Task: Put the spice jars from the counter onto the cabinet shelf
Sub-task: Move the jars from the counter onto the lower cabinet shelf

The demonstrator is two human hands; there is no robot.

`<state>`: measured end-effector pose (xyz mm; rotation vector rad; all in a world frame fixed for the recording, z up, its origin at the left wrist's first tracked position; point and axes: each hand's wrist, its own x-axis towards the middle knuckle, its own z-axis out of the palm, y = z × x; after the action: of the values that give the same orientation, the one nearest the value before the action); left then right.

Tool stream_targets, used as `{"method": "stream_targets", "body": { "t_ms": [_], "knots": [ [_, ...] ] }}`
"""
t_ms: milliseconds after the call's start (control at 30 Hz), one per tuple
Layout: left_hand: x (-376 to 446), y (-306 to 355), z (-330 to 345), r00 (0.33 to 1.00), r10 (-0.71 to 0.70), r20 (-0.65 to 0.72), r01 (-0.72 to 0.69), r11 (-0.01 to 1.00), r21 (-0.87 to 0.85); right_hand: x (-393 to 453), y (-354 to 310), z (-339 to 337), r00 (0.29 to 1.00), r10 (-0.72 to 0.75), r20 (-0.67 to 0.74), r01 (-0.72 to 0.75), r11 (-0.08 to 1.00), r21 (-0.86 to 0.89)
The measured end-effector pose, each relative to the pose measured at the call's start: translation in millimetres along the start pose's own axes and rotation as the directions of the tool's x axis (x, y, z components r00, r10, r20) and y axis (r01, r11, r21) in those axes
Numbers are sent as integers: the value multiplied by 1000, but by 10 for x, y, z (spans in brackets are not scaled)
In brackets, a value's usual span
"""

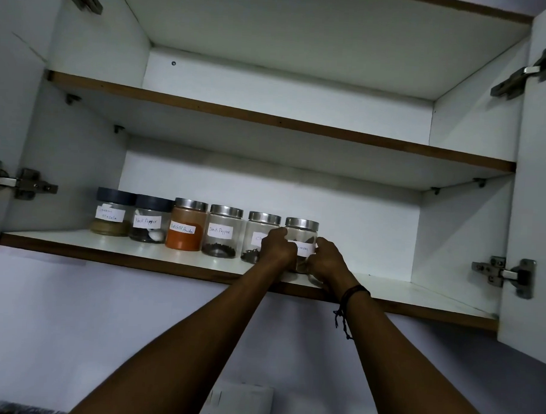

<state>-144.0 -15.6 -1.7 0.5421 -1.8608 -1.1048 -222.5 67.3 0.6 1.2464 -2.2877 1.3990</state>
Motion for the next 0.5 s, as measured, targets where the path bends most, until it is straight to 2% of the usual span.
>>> {"method": "stream_targets", "body": {
  "t_ms": [200, 300, 400, 500],
  "knots": [
    [-2, -20, 3, 1000, 21, -12, -19, 995, 103, -21, 4, -21, 1000, 2, 23, -1, 998, -59],
    [-70, -29, -11, 996, 78, -49, -71, 988, 139, -96, -24, -25, 999, 4, -50, -8, 997, -71],
    [-236, 17, -29, 981, 166, -102, -150, 977, 151, -243, -58, -55, 985, -4, -171, 1, 1000, -17],
    [-500, 38, -14, 958, 265, -112, -252, 961, 118, -488, -53, -94, 970, 11, -243, 28, 988, 153]
  ]
}}
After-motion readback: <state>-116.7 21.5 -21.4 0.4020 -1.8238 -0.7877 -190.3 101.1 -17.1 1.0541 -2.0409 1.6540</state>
